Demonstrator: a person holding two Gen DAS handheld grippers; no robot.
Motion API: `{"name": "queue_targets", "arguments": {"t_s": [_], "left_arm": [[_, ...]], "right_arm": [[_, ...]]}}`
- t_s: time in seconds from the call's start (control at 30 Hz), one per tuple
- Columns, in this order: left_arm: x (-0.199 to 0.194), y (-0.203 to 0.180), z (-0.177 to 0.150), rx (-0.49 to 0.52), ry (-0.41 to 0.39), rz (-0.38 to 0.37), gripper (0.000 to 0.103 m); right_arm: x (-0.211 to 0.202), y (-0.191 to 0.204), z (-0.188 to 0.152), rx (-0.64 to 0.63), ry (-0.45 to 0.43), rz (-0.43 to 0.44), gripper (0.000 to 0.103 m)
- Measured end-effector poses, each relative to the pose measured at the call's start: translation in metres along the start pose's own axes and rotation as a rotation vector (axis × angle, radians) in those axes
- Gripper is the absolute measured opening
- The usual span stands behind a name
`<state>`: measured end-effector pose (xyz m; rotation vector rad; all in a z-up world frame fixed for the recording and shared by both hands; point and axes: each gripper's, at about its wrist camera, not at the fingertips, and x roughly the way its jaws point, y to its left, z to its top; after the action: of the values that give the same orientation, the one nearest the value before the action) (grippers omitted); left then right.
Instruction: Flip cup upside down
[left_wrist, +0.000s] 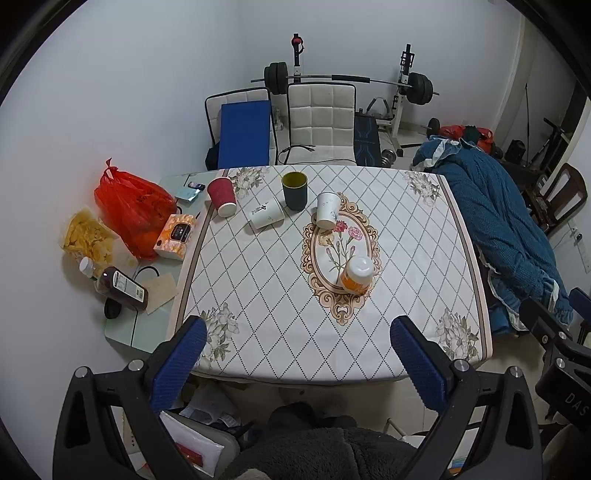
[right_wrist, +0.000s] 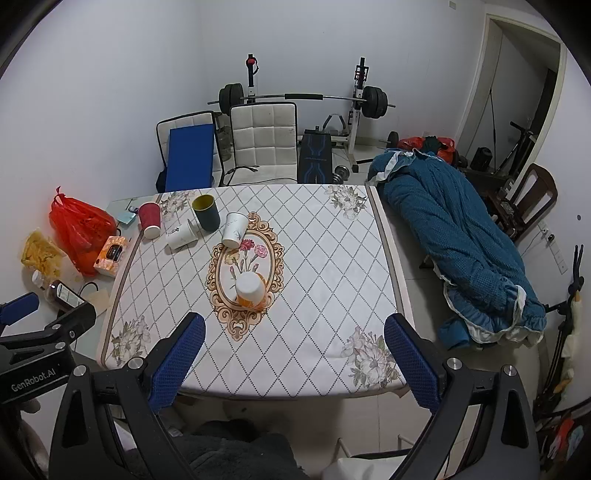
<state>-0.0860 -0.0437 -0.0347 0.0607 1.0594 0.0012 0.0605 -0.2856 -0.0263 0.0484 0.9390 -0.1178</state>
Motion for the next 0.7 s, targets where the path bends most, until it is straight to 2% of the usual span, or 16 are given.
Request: {"name": "queue_targets", "arguments": {"t_s": [0.7], "left_arm": [[-0.0037, -0.0062, -0.0084, 0.019, -0.002, 0.011, 0.102]], "right_arm": [[-0.0056, 0.0089, -0.0066, -0.002, -0.003, 0.001, 0.100]]}}
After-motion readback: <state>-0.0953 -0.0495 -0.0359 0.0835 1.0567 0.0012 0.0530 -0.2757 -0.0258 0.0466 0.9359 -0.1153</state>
